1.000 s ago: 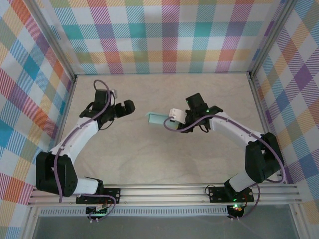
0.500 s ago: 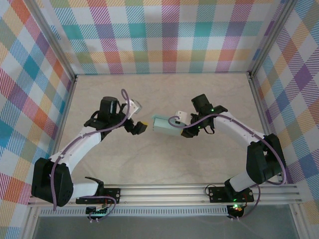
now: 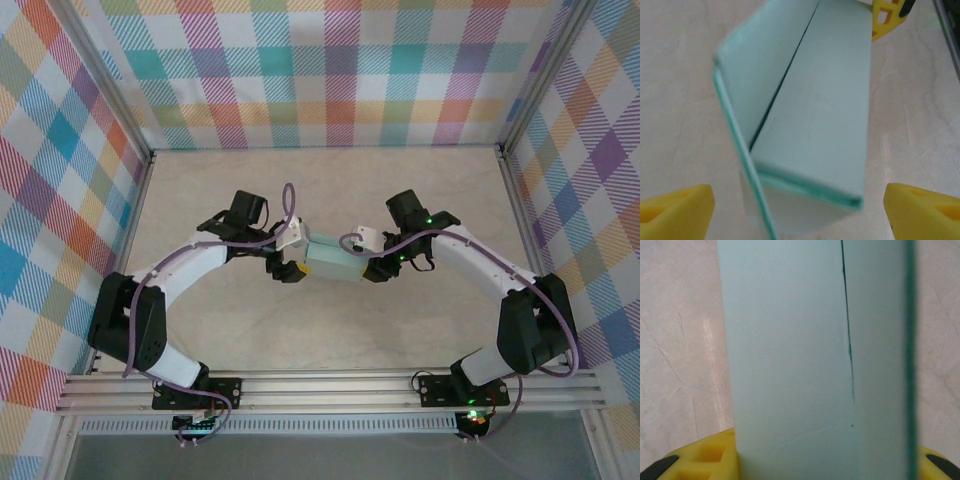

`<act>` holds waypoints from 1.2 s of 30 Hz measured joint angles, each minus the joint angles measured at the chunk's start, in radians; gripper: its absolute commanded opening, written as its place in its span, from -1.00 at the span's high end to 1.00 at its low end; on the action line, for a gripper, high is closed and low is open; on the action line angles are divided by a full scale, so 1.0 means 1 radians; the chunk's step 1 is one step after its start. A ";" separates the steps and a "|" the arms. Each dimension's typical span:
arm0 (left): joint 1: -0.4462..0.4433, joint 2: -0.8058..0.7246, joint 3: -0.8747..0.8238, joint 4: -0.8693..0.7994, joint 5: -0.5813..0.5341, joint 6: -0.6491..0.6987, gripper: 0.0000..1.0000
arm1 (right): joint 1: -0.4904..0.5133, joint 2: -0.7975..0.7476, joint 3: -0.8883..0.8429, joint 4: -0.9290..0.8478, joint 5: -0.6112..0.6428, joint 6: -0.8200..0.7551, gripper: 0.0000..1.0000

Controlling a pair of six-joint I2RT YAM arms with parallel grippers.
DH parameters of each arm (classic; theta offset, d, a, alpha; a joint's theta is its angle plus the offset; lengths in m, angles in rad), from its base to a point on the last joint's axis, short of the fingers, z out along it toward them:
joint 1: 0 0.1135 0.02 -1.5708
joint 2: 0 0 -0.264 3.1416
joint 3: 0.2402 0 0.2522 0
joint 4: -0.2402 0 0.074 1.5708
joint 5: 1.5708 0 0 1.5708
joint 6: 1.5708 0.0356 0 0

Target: Fold the paper box

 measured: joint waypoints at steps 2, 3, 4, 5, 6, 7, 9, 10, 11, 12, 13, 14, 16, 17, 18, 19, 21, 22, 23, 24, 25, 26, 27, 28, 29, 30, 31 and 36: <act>-0.016 0.024 0.023 -0.021 0.025 0.026 -0.49 | 0.000 -0.003 0.000 -0.009 -0.004 0.000 0.22; -0.018 0.032 0.030 -0.032 0.034 0.038 -0.46 | 0.000 -0.005 0.000 -0.012 -0.005 0.000 0.21; -0.022 0.039 0.035 -0.042 0.042 0.048 -0.39 | 0.000 -0.007 0.000 -0.018 -0.007 0.000 0.21; -0.023 0.042 0.040 -0.059 0.050 0.059 -0.34 | 0.000 -0.009 0.000 -0.021 -0.008 0.000 0.21; -0.023 0.043 0.042 -0.067 0.053 0.069 -0.29 | 0.000 -0.011 0.000 -0.026 -0.010 -0.004 0.21; -0.023 0.043 0.043 -0.081 0.059 0.082 -0.21 | 0.000 -0.012 0.000 -0.032 -0.011 -0.008 0.21; -0.023 0.043 0.044 -0.103 0.071 0.106 -0.08 | 0.000 -0.012 0.000 -0.046 -0.015 -0.012 0.21; -0.023 0.043 0.044 -0.114 0.073 0.117 0.00 | 0.002 -0.012 0.000 -0.055 -0.019 -0.015 0.21; -0.023 0.043 0.044 -0.122 0.077 0.123 0.09 | 0.002 -0.012 0.000 -0.064 -0.023 -0.016 0.20; -0.023 0.043 0.044 -0.126 0.078 0.133 0.16 | 0.002 -0.012 0.000 -0.069 -0.027 -0.015 0.20; -0.023 0.043 0.045 -0.132 0.078 0.144 0.20 | 0.002 -0.012 0.000 -0.073 -0.031 -0.015 0.20; -0.023 0.043 0.045 -0.137 0.079 0.151 0.23 | 0.002 -0.012 0.000 -0.078 -0.034 -0.014 0.19; -0.023 0.043 0.046 -0.143 0.082 0.158 0.30 | 0.002 -0.012 0.000 -0.079 -0.036 -0.014 0.18; -0.023 0.043 0.047 -0.145 0.082 0.160 0.34 | 0.002 -0.012 0.000 -0.079 -0.037 -0.014 0.16; -0.023 0.043 0.048 -0.144 0.083 0.160 0.35 | 0.002 -0.012 0.000 -0.079 -0.037 -0.014 0.12; -0.023 0.043 0.048 -0.144 0.083 0.160 0.36 | 0.002 -0.013 0.000 -0.079 -0.037 -0.014 -0.07; -0.023 0.043 0.048 -0.144 0.086 0.158 0.36 | 0.001 -0.013 0.001 -0.076 -0.034 -0.010 -0.33; -0.023 0.043 0.048 -0.140 0.086 0.154 0.36 | 0.001 -0.014 0.001 -0.074 -0.033 -0.011 -0.45; -0.023 0.043 0.047 -0.136 0.085 0.147 0.36 | 0.001 -0.015 0.001 -0.072 -0.032 -0.008 -0.56; -0.023 0.043 0.047 -0.132 0.085 0.142 0.37 | 0.000 -0.019 0.001 -0.069 -0.032 0.000 -0.58; -0.023 0.043 0.044 -0.126 0.085 0.135 0.36 | -0.004 -0.025 0.001 -0.064 -0.031 0.009 -0.60; -0.024 0.043 0.039 -0.113 0.082 0.132 0.36 | -0.007 -0.036 0.001 -0.056 -0.033 0.019 -0.63; -0.025 0.043 0.033 -0.104 0.077 0.126 0.36 | -0.011 -0.050 -0.001 -0.047 -0.036 0.031 -0.66; -0.027 0.043 0.026 -0.093 0.070 0.117 0.36 | -0.016 -0.069 -0.005 -0.034 -0.040 0.048 -0.65; -0.029 0.043 0.017 -0.081 0.064 0.110 0.36 | -0.026 -0.095 -0.015 -0.015 -0.049 0.074 -0.63; -0.031 0.044 0.012 -0.075 0.058 0.107 0.37 | -0.034 -0.118 -0.025 -0.001 -0.058 0.100 -0.63; -0.035 0.045 0.004 -0.065 0.048 0.100 0.36 | -0.047 -0.148 -0.040 0.018 -0.070 0.130 -0.63; -0.054 0.051 -0.019 -0.019 0.005 0.074 0.36 | -0.092 -0.277 -0.094 0.092 -0.070 0.359 -0.44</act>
